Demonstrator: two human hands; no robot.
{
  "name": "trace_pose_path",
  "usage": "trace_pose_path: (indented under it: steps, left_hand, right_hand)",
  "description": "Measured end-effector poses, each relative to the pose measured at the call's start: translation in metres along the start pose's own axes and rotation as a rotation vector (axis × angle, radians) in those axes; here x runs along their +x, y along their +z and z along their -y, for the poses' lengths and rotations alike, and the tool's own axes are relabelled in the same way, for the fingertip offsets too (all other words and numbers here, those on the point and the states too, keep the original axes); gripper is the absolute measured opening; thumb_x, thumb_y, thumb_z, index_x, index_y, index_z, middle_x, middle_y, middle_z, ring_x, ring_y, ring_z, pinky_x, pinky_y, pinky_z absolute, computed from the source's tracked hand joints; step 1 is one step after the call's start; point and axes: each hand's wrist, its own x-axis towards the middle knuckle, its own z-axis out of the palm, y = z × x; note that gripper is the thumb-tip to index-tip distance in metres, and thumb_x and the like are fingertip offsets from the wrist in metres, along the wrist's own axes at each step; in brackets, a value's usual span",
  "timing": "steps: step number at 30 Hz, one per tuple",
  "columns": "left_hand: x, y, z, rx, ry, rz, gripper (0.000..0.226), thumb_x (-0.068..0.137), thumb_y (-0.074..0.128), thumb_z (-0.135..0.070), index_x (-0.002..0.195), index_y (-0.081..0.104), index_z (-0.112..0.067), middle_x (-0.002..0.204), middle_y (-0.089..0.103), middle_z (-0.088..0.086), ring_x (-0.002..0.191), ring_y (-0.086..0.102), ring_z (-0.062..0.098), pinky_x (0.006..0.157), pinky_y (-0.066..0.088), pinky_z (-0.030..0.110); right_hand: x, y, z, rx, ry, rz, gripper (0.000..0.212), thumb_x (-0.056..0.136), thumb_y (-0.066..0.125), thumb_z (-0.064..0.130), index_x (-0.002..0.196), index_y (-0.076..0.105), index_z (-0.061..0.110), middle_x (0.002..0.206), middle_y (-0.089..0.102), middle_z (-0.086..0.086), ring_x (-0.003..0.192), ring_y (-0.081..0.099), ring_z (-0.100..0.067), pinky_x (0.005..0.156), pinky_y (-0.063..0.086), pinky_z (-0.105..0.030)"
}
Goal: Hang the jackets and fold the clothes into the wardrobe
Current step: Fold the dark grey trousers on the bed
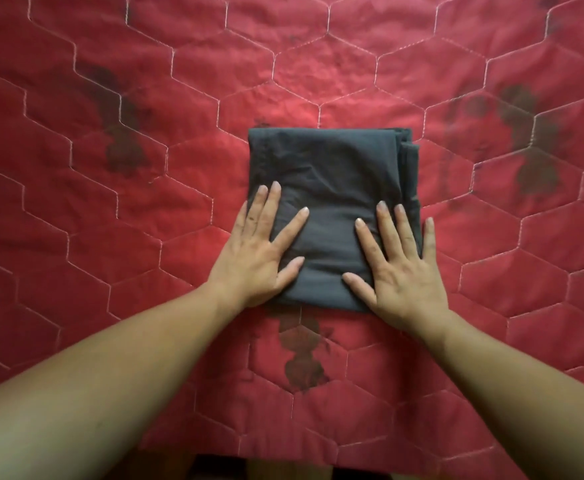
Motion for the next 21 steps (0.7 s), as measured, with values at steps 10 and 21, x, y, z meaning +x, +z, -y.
trace_pose_path:
  steps: [10, 21]
  left_hand:
    - [0.097, -0.065, 0.035, -0.017, -0.079, -0.013, 0.076, 0.099, 0.037, -0.056, 0.161, 0.006, -0.027, 0.168, 0.005, 0.018, 0.156, -0.002, 0.033, 0.124, 0.011, 0.055]
    - [0.033, -0.064, 0.011, -0.112, 0.009, 0.140, 0.069, 0.088, 0.070, -0.042, 0.146, 0.040, -0.019, 0.128, 0.045, 0.013, 0.120, 0.045, 0.036, 0.096, 0.046, 0.051]
  right_hand:
    - [0.104, -0.064, -0.010, 0.087, 0.038, -0.116, 0.073, 0.099, 0.035, 0.062, 0.161, 0.022, 0.027, 0.170, 0.003, -0.017, 0.156, -0.002, -0.039, 0.118, 0.005, -0.071]
    - [0.058, -0.076, 0.004, 0.199, 0.099, 0.152, 0.070, 0.084, 0.070, 0.054, 0.140, 0.044, 0.019, 0.135, 0.045, -0.013, 0.124, 0.042, -0.038, 0.092, 0.048, -0.051]
